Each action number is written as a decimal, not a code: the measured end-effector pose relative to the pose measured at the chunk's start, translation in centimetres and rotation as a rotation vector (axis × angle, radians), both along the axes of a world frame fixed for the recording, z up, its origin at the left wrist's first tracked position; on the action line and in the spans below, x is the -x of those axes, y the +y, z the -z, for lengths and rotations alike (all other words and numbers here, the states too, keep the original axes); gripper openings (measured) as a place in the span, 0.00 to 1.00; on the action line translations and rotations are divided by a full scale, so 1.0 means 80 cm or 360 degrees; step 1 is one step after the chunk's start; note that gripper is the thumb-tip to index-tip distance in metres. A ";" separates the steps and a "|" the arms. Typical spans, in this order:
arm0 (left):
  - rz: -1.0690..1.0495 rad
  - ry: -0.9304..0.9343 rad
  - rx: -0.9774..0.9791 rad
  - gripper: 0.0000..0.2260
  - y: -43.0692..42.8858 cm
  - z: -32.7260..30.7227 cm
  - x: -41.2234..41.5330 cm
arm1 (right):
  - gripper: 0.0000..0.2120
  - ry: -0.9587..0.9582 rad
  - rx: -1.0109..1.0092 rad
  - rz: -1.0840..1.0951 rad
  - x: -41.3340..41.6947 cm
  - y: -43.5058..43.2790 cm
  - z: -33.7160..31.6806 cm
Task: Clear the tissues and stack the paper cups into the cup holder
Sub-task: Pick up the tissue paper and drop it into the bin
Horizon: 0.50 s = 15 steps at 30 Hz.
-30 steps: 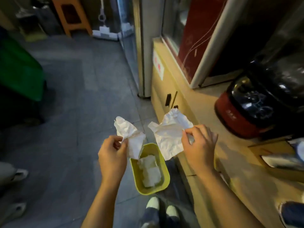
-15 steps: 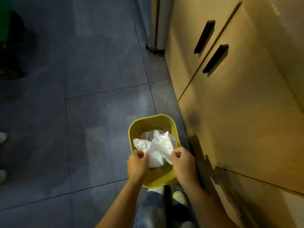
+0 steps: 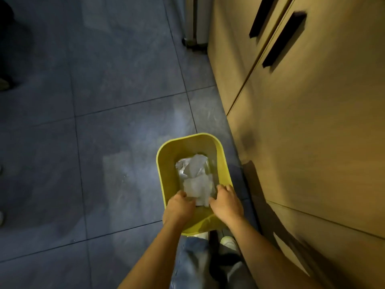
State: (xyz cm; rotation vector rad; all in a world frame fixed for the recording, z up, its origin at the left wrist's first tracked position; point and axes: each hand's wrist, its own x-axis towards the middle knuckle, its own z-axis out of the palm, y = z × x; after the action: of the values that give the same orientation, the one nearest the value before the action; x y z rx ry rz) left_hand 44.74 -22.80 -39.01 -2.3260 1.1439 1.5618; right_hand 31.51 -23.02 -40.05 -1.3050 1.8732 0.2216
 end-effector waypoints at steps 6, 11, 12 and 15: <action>0.0283 -0.0075 0.0247 0.18 -0.049 -0.138 -0.009 | 0.17 -0.0076 0.0244 -0.0097 0.016 -0.045 -0.145; 0.0401 -0.0055 0.0602 0.17 -0.096 -0.275 -0.004 | 0.18 -0.0083 0.0560 -0.0125 0.034 -0.090 -0.288; 0.0421 -0.0046 0.0682 0.16 -0.104 -0.302 -0.001 | 0.18 -0.0071 0.0624 -0.0129 0.037 -0.097 -0.316; 0.0468 -0.0021 0.0921 0.17 -0.122 -0.382 0.010 | 0.17 0.0006 0.0831 -0.0153 0.047 -0.112 -0.397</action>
State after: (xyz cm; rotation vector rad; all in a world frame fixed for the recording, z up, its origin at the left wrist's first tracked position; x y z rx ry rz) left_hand 43.95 -32.58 -8.44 -2.3046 2.0453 1.2235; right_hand 27.77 -31.97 -8.28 -1.7405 1.9449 -0.2351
